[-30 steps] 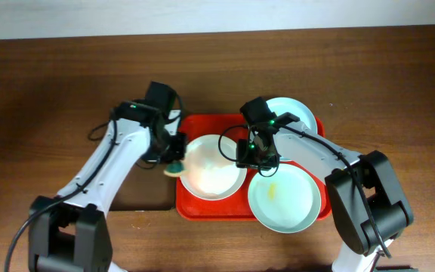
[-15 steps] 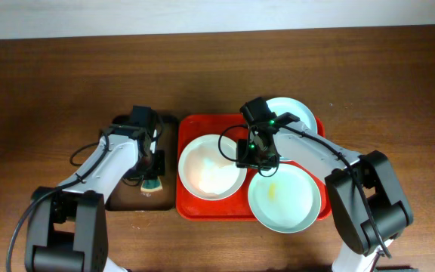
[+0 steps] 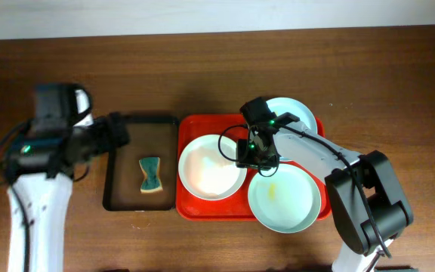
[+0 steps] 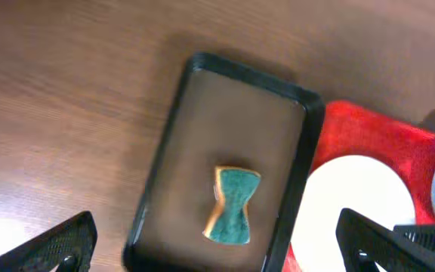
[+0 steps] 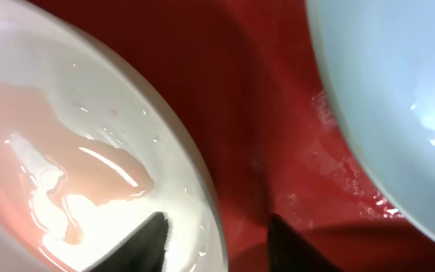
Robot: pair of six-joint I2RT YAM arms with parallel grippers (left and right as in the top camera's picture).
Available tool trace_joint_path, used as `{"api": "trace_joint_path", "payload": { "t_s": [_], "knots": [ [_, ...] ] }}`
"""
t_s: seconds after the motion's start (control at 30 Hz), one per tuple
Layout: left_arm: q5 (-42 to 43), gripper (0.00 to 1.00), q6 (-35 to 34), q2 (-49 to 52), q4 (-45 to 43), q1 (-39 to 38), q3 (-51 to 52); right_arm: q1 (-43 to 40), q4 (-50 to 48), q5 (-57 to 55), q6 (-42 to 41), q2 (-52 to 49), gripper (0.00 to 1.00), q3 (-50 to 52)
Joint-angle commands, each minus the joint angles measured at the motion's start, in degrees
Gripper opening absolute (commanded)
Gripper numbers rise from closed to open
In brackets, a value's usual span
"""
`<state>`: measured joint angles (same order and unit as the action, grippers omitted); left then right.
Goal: Clean dirty plates on tray and stack at the side
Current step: 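Return the sponge to the black tray and release it, then lift the white plate with the right gripper off the red tray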
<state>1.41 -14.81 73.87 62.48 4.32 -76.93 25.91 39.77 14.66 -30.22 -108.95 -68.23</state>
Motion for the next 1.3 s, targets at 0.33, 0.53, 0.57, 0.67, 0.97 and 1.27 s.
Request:
{"api": "trace_joint_path", "payload": {
  "t_s": [0.33, 0.53, 0.57, 0.67, 0.97, 1.27],
  "knots": [
    [0.3, 0.99, -0.6, -1.7, 2.8, 0.7, -0.1, -0.1, 0.1, -0.3, -0.3, -0.5, 0.04, 0.2],
    [0.3, 0.99, -0.6, -1.7, 2.8, 0.7, -0.1, -1.2, 3.7, 0.3, -0.3, 0.3, 0.04, -1.7],
    [0.3, 0.99, -0.6, -1.7, 2.8, 0.7, -0.1, -1.7, 4.8, 0.7, -0.3, 1.0, 0.04, -2.6],
    [0.3, 0.99, -0.6, -1.7, 2.8, 0.7, -0.1, -2.7, 8.9, 2.1, -0.3, 3.5, 0.04, -5.8],
    [0.3, 0.99, -0.6, -1.7, 2.8, 0.7, -0.1, -2.8, 12.8, 2.1, -0.3, 8.5, 0.04, -8.6],
    [0.3, 0.99, -0.6, -1.7, 2.8, 0.7, -0.1, -0.6, 9.7, 2.7, -6.8, 8.3, 0.04, -16.1]
  ]
}}
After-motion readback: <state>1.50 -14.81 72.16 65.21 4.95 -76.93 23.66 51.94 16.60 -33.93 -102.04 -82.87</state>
